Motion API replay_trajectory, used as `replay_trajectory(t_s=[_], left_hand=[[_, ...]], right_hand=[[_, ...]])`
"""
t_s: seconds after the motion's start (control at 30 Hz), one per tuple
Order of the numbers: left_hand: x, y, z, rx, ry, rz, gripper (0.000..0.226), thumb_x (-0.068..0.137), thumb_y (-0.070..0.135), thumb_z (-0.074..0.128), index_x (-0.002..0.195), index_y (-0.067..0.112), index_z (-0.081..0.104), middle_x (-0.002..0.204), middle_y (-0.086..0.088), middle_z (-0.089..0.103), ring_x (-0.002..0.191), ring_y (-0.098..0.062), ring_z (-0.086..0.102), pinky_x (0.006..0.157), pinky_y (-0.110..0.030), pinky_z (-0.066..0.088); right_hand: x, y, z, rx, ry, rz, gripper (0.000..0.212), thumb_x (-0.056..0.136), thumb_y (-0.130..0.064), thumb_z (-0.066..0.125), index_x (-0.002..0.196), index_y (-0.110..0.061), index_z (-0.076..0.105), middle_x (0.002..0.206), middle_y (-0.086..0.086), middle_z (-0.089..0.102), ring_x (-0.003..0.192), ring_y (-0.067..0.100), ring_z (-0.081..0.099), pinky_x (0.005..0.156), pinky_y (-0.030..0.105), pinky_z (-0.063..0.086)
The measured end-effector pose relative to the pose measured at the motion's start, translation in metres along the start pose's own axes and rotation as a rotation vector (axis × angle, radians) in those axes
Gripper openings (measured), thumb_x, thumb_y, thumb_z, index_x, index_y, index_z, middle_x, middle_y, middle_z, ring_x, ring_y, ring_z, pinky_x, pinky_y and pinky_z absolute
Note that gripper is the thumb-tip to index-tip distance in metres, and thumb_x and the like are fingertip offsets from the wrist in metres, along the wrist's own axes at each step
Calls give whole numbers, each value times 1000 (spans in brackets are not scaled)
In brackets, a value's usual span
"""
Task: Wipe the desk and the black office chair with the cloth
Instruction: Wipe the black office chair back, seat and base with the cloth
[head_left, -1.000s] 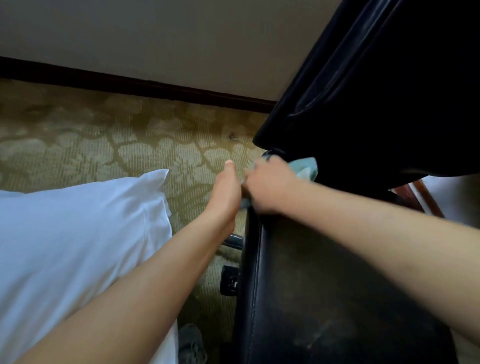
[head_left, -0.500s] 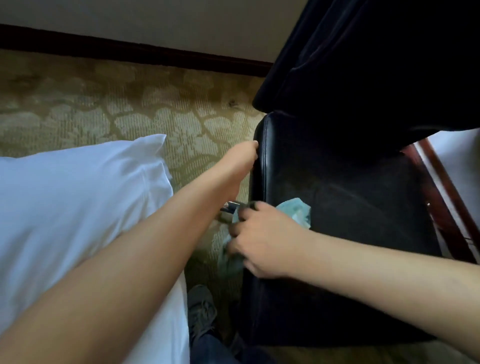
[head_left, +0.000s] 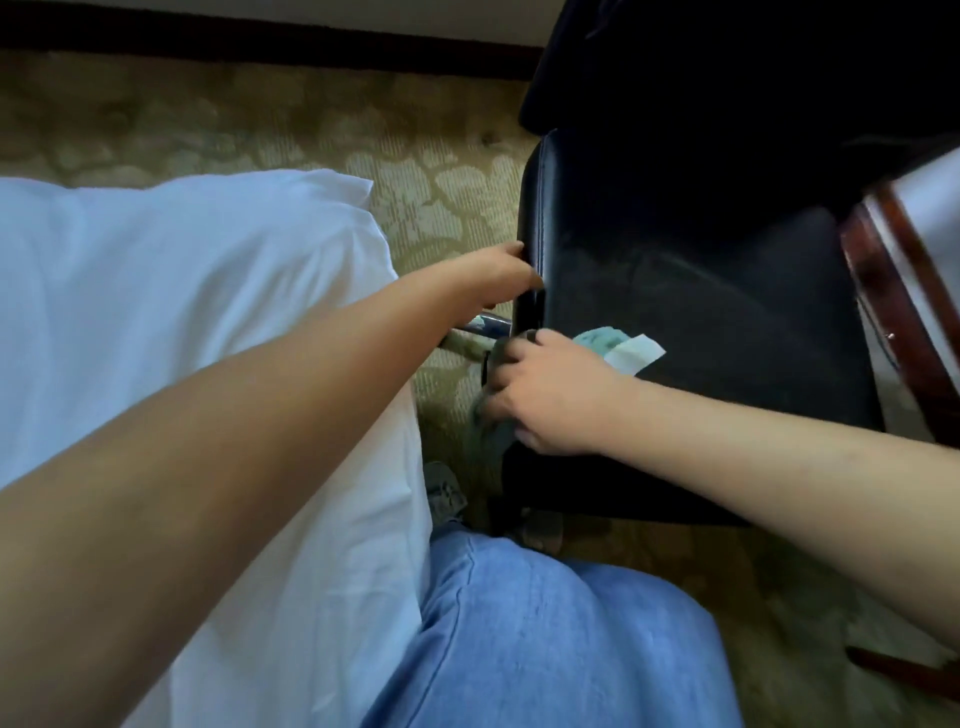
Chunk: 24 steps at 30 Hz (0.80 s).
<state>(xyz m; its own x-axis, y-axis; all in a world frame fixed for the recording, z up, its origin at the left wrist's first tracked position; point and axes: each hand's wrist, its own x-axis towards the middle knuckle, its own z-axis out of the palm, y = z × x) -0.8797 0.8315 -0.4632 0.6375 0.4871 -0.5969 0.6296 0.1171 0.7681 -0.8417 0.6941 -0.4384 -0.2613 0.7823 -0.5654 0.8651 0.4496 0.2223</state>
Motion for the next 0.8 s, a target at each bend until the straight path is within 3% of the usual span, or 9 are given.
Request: replay_trajectory(t_s=[0.1,0.23,0.37,0.47,0.57,0.7,0.8], left_hand=[[-1,-13,10,-170,-3,-58,60,96,25,60,151,30,35,105,-5,65,83,-19,58,66,-28,47],[5,-21,14,-206,50,-50,66,89,28,72,148,33,42,109,-4,70,97,-24,69,87,-42,57],[7,-27,28,-233,141,-19,70,84,25,79,145,27,45,107,-7,69,84,-17,67,64,-28,56],[14,-28,36,-267,192,-26,67,82,19,81,139,25,48,106,-6,71,87,-18,70,53,-24,50],[20,-24,32,-264,189,-47,60,83,14,80,133,24,49,103,-6,69,80,-16,65,46,-22,42],[31,-14,19,-193,181,-31,58,83,14,80,133,23,52,98,-7,68,73,-16,64,54,-25,49],[36,-4,8,-148,159,-25,59,85,17,78,137,26,52,108,-4,71,83,-16,65,56,-24,47]], right_hand=[[19,16,-2,-41,27,202,32,93,-41,53,123,-40,64,128,-13,60,127,23,45,98,41,33],[14,4,4,-52,38,224,28,94,-33,53,119,-35,65,127,-9,61,124,26,43,94,44,34],[-22,-27,28,-16,179,3,28,85,-28,50,100,-32,73,99,-7,66,100,26,54,76,39,34],[-38,-25,44,-7,231,-111,27,77,-29,47,84,-32,73,83,-8,63,85,25,56,67,36,35],[-19,-10,36,-35,189,-70,23,81,-34,52,90,-32,73,88,-7,66,92,26,58,71,37,37],[18,9,8,-5,134,199,28,96,-32,49,115,-33,69,125,-3,63,125,32,45,101,49,37],[24,-6,5,-5,168,170,30,96,-31,45,111,-31,71,114,-6,64,119,29,47,92,42,31]])
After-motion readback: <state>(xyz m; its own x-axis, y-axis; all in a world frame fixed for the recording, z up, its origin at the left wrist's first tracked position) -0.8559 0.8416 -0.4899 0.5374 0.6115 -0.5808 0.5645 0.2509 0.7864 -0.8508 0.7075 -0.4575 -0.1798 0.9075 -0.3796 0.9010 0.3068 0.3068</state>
